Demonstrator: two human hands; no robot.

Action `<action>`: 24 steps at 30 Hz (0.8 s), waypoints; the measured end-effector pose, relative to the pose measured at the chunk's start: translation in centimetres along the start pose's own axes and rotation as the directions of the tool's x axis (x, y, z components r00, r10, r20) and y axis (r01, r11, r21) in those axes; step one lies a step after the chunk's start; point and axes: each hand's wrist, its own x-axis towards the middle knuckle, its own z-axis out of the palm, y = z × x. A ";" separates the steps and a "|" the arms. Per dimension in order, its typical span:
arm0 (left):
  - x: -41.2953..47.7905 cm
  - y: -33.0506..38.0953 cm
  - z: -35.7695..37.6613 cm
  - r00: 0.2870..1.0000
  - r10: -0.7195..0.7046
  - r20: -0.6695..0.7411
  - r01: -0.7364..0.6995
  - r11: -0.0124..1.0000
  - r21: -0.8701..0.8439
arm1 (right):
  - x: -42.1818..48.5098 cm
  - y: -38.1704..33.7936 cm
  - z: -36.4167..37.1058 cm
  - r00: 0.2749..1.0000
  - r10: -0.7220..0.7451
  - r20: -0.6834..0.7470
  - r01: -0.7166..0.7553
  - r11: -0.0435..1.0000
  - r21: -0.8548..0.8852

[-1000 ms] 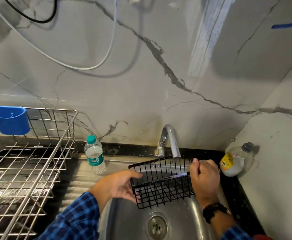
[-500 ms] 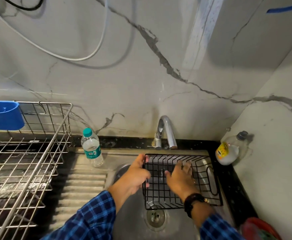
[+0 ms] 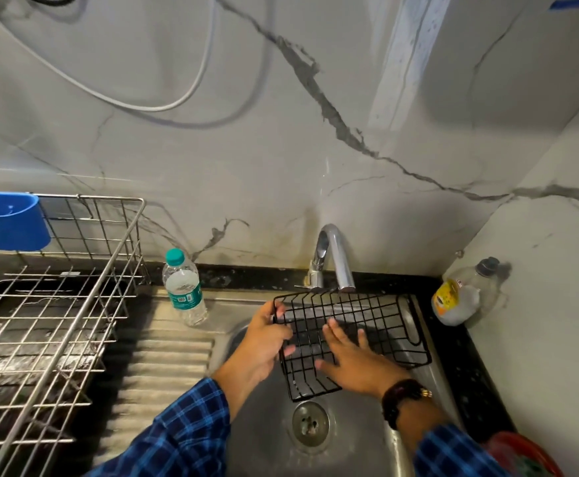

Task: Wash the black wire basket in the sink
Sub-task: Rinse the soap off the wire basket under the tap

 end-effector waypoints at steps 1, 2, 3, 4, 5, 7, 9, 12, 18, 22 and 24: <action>0.2 0.0 0.4 1.000 -0.009 -0.015 0.009 1.000 -0.025 | -0.2 -0.9 0.1 0.999 0.031 0.014 -0.031 1.000 -0.002; 0.3 0.1 0.7 0.999 -0.020 -0.033 0.018 0.999 -0.045 | -0.4 -1.7 0.3 0.998 0.050 0.025 -0.049 0.999 -0.023; 0.5 0.2 0.8 0.998 -0.029 -0.058 0.025 0.998 -0.054 | -0.9 -2.5 0.4 0.998 0.055 0.042 -0.052 0.997 -0.061; 0.6 0.4 0.9 0.995 -0.037 -0.089 0.032 0.998 -0.061 | -1.6 -3.3 0.4 0.996 0.042 0.079 -0.033 0.993 -0.114; 0.6 0.5 0.8 0.992 -0.049 -0.112 0.042 0.997 -0.070 | -2.3 -3.9 0.3 0.992 0.010 0.126 0.011 0.985 -0.172; 0.8 0.4 0.5 0.986 -0.094 -0.140 0.082 0.993 -0.089 | -3.8 -4.6 0.0 0.979 -0.057 0.197 0.103 0.967 -0.232; 0.8 0.0 0.0 0.973 -0.173 -0.154 0.159 0.982 -0.098 | -5.0 -4.5 -0.9 0.968 -0.139 0.209 0.181 0.963 -0.198; 0.6 -0.3 -0.5 0.949 -0.274 -0.156 0.261 0.960 -0.099 | -5.7 -2.9 -2.7 0.926 -0.328 0.185 0.342 0.938 -0.049; 0.3 -0.2 0.0 0.937 -0.342 -0.073 0.343 0.939 0.001 | -2.0 0.2 -3.2 0.742 0.056 -0.668 0.113 0.972 0.207; -0.1 -0.2 0.5 0.921 -0.389 0.020 0.386 0.918 0.092 | -0.3 -0.1 -2.4 0.649 0.133 -0.749 -0.140 0.989 0.054; -0.3 -0.3 0.8 0.911 -0.410 0.043 0.400 0.904 0.148 | 0.5 -0.8 -2.0 0.823 -0.059 -0.565 -0.045 0.985 -0.168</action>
